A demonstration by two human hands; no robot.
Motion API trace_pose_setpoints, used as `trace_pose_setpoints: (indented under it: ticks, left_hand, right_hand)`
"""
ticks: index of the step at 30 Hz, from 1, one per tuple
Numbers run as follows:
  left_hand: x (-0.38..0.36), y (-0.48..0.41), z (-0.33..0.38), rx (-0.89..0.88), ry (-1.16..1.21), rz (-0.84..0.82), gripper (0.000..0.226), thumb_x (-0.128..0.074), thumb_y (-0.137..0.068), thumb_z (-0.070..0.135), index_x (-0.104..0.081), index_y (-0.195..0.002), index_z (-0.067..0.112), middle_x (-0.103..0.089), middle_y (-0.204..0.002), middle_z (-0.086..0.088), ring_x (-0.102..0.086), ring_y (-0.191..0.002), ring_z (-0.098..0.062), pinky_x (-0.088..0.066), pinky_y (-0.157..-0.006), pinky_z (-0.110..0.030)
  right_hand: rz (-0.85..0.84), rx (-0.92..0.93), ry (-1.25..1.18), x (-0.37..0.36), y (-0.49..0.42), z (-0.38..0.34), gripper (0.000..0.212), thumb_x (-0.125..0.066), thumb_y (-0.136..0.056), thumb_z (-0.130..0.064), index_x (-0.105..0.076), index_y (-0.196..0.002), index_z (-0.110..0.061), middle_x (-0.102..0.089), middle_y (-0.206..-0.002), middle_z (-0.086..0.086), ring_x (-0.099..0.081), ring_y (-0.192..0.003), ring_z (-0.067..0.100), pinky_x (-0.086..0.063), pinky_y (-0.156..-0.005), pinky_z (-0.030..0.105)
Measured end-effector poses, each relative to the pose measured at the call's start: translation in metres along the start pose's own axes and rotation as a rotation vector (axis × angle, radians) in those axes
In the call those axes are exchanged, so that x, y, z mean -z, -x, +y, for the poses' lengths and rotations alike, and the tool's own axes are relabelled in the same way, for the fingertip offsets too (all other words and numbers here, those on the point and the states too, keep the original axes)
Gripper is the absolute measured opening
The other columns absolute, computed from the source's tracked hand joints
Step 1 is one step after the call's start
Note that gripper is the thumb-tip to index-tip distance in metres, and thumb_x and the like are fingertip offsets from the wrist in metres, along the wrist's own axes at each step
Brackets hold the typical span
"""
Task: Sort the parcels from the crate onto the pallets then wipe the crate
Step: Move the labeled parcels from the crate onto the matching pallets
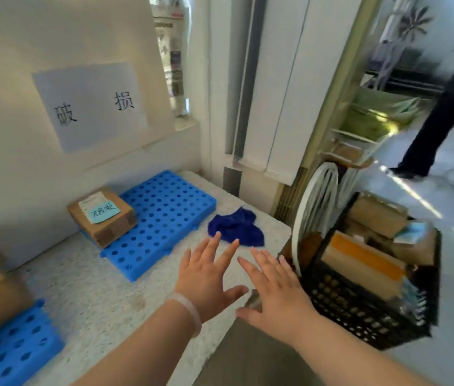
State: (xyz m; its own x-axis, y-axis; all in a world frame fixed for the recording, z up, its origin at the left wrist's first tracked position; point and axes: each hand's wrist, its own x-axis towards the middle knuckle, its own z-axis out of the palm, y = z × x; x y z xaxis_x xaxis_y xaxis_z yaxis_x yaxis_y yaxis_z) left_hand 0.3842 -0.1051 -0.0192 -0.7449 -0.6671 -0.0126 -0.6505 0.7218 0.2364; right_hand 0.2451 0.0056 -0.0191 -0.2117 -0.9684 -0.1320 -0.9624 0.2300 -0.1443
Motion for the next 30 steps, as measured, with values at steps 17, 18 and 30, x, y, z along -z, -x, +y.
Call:
trace_pose_setpoints:
  ticks: [17, 18, 30]
  left_hand:
    - [-0.069, -0.115, 0.295, -0.253, 0.053, -0.091, 0.084, -0.044, -0.087, 0.071, 0.01, -0.149, 0.05, 0.009, -0.163, 0.008, 0.002, -0.151, -0.021, -0.004, -0.121, -0.045]
    - [-0.074, -0.119, 0.307, -0.252, 0.058, -0.107, 0.084, -0.044, -0.088, 0.07, 0.01, -0.149, 0.05, 0.009, -0.163, 0.008, 0.002, -0.151, -0.021, -0.004, -0.12, -0.045]
    - [-0.119, -0.188, 0.333, -0.091, 0.061, -0.347, 0.081, -0.049, -0.092, 0.06, 0.005, -0.151, 0.048, 0.01, -0.164, 0.006, 0.004, -0.151, -0.026, -0.01, -0.121, -0.05]
  right_hand:
    - [0.092, -0.408, -0.19, 0.022, 0.126, 0.296, 0.093, -0.051, -0.089, -0.062, 0.014, -0.152, -0.04, 0.025, -0.16, -0.01, 0.02, -0.148, 0.019, 0.008, -0.12, 0.046]
    - [0.088, -0.436, -0.202, 0.02, 0.132, 0.311, 0.094, -0.052, -0.089, -0.063, 0.014, -0.152, -0.04, 0.024, -0.16, -0.01, 0.017, -0.149, 0.021, 0.004, -0.121, 0.048]
    - [-0.069, -0.585, -0.404, -0.012, 0.114, 0.39, 0.095, -0.053, -0.088, -0.064, 0.01, -0.154, -0.037, 0.011, -0.164, -0.007, 0.005, -0.151, 0.022, -0.009, -0.122, 0.045]
